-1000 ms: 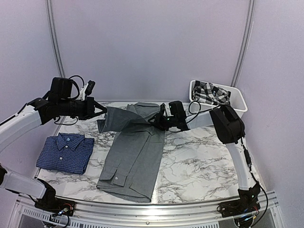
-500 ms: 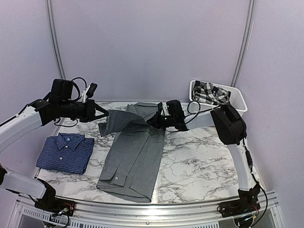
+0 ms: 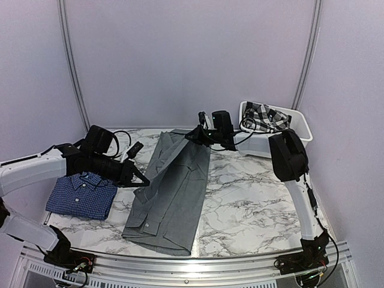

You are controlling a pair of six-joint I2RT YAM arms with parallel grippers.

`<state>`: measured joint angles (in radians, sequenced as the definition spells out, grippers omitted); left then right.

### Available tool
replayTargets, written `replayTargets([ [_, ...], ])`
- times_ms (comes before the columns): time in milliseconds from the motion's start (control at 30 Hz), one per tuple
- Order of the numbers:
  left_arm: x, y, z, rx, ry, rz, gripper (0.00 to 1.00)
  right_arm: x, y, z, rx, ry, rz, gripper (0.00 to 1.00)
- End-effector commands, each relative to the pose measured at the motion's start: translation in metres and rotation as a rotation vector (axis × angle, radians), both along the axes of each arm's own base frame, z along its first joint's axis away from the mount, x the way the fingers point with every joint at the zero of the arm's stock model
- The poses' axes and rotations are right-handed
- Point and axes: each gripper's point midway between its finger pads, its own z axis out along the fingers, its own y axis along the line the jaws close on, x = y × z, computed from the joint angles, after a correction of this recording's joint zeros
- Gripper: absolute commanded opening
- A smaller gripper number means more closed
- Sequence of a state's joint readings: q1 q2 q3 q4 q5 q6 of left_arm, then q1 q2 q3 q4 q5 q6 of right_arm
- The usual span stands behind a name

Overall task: Fold and stack the long sleeve shirts
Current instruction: Adjust the sleeve at the center of the board.

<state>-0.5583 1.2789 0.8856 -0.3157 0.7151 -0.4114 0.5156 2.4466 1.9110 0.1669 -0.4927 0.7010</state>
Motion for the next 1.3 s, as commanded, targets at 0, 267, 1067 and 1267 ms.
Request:
replayTargets([
  [0, -0.008, -0.014, -0.017, 0.017, 0.036, -0.043, 0.0, 0.0, -0.002, -0.033, -0.055, 0.036, 0.022, 0.0],
  [267, -0.018, -0.038, -0.035, 0.046, 0.069, -0.115, 0.0, -0.003, -0.012, -0.047, -0.119, 0.05, -0.002, 0.0],
  [1067, -0.048, -0.104, -0.057, 0.087, 0.121, -0.282, 0.0, -0.012, -0.041, -0.036, -0.195, 0.046, -0.063, 0.15],
  [1267, -0.058, -0.11, -0.068, 0.105, 0.142, -0.314, 0.0, -0.014, -0.051, -0.037, -0.225, 0.051, -0.084, 0.01],
])
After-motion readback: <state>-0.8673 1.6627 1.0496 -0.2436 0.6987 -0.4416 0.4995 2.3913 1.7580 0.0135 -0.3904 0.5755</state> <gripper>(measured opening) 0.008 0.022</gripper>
